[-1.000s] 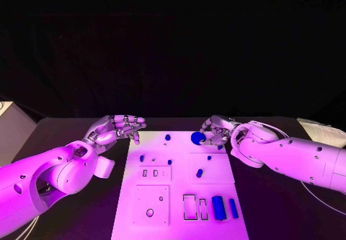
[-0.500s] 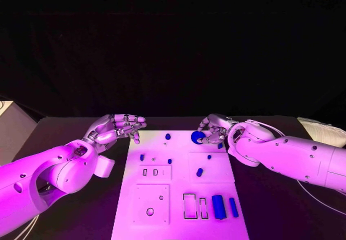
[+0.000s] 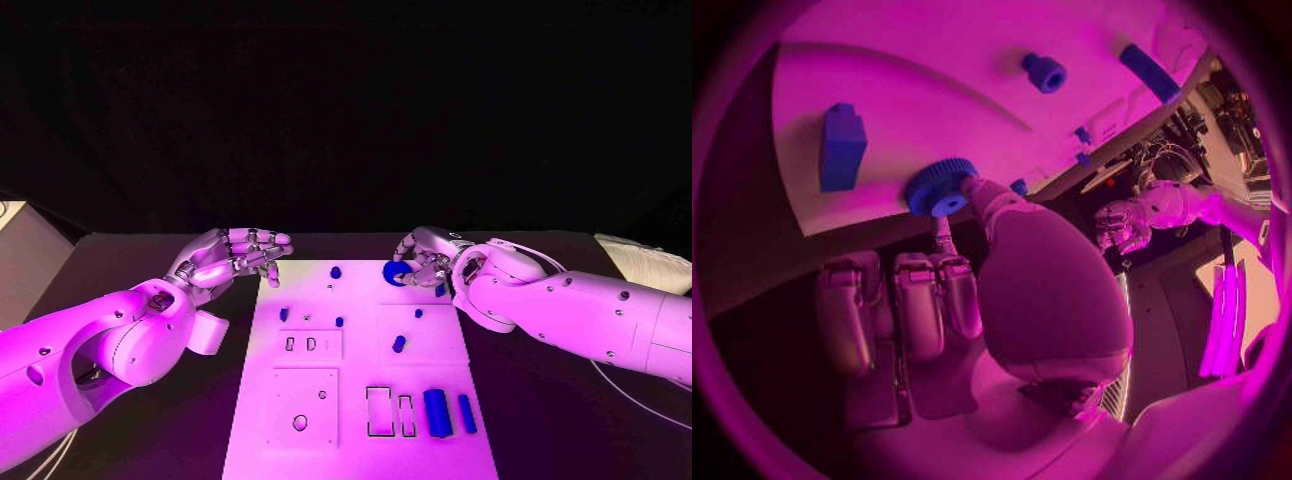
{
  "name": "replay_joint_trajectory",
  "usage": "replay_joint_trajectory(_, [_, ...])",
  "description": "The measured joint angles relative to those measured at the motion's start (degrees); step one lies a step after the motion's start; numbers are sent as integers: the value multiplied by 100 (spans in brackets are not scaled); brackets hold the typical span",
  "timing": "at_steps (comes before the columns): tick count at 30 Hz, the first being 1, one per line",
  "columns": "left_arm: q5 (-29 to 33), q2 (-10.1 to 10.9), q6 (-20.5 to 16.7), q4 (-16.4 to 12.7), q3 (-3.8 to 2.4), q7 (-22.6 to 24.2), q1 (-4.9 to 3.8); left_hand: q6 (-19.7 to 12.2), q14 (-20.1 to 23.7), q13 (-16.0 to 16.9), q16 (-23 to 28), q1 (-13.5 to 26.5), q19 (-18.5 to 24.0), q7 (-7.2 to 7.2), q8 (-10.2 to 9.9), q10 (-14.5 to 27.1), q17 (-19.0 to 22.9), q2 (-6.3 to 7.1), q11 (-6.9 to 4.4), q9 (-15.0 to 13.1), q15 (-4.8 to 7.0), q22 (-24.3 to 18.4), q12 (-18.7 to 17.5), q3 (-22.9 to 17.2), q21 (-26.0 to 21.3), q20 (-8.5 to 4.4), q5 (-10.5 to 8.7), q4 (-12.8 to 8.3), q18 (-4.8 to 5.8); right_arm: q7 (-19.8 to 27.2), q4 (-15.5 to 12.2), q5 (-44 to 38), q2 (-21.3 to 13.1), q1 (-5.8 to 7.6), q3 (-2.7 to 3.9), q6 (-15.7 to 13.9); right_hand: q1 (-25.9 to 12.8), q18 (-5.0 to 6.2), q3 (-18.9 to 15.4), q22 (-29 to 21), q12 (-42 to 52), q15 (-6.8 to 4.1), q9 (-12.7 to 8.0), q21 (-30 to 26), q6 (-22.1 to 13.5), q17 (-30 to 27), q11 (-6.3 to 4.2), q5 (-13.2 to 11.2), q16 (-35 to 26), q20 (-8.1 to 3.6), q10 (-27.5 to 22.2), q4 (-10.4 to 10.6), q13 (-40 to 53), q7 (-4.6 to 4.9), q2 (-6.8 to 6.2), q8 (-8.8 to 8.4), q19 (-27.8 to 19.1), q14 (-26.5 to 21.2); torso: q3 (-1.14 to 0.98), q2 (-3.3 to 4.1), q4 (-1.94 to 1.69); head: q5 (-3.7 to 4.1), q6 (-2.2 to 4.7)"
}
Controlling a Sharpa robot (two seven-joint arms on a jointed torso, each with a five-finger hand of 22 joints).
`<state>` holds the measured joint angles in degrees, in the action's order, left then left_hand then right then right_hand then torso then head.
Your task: Assemble the parts on the task board
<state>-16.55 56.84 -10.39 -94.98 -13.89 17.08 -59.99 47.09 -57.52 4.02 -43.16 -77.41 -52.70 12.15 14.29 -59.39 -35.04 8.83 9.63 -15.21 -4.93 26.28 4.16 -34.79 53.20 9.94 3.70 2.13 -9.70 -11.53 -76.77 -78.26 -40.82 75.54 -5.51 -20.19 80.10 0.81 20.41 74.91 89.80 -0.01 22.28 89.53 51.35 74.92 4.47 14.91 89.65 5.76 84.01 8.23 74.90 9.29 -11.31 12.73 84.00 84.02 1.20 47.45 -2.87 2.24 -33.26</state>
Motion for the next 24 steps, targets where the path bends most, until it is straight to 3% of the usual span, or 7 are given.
replay_joint_trajectory(4, [-2,6,8,-2,0,-6,0,0,0,0,0,0,0,0,0,0,0,0,0,0,0,0,0,0,0,0,0,0,0,-11,-20,-88,-5,5,5,2,37,0,236,0,0,0,-20,0,61,0,0,106,0,0,0,-73,4,1,-38,12,0,0,0,0,3,4,-4])
replay_joint_trajectory(15, [-8,15,25,-10,0,-23,0,0,0,0,0,0,0,0,0,0,-1,0,0,1,0,0,0,0,0,0,0,0,0,-51,-101,-401,-21,-1,1,-34,-8,0,286,4,0,0,-20,-1,79,-1,0,110,0,0,0,-90,4,-1,-83,32,0,0,-3,0,0,13,2])
replay_joint_trajectory(24, [-25,16,39,-11,0,-30,0,0,0,0,0,0,0,0,0,0,-1,0,0,1,0,4,0,0,0,0,0,0,0,-34,-383,-839,-79,-84,-28,-323,-133,0,470,4,0,0,-18,22,229,-1,0,288,-1,0,0,-54,3,-69,-206,66,0,0,-3,4,-3,1,7])
